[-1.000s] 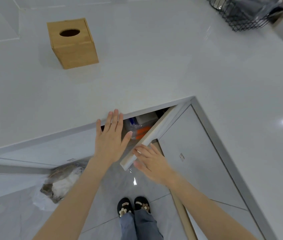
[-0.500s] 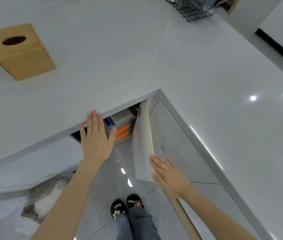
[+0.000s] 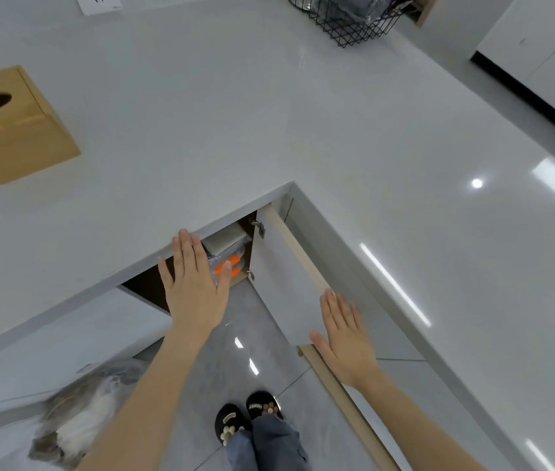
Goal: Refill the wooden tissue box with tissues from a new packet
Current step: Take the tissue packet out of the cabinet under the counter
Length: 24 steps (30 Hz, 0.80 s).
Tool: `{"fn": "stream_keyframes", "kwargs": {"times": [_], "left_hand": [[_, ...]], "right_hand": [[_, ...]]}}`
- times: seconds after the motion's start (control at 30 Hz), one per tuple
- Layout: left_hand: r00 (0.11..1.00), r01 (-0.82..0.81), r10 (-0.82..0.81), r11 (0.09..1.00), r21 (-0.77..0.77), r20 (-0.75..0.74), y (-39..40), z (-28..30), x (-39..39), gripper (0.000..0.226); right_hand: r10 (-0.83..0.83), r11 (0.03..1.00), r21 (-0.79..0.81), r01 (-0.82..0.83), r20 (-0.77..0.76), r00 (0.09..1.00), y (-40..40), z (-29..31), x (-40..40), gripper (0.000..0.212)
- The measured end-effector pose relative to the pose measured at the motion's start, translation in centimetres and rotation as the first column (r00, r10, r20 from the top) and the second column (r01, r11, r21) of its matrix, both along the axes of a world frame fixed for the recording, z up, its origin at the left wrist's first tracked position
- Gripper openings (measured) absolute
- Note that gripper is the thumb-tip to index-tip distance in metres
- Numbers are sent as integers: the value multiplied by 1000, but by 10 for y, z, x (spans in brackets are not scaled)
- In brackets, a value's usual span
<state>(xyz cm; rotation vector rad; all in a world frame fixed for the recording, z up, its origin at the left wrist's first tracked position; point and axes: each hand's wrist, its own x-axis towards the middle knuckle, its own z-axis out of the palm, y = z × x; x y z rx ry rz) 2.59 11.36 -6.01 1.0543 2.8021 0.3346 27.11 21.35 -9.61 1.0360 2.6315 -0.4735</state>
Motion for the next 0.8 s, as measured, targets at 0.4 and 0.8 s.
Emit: {"fn": "stream_keyframes", "kwargs": {"times": [0.4,0.8], "left_hand": [[995,84,-74,984,159,-70,4,-5,-21,77],[813,221,-36,942,251,-581,11,-75,-54,62]], "right_hand": [[-531,805,-552,216,-511,675,4,2,-142,41],[-942,-62,-918,392,184,281,49,-156,-249,24]]}}
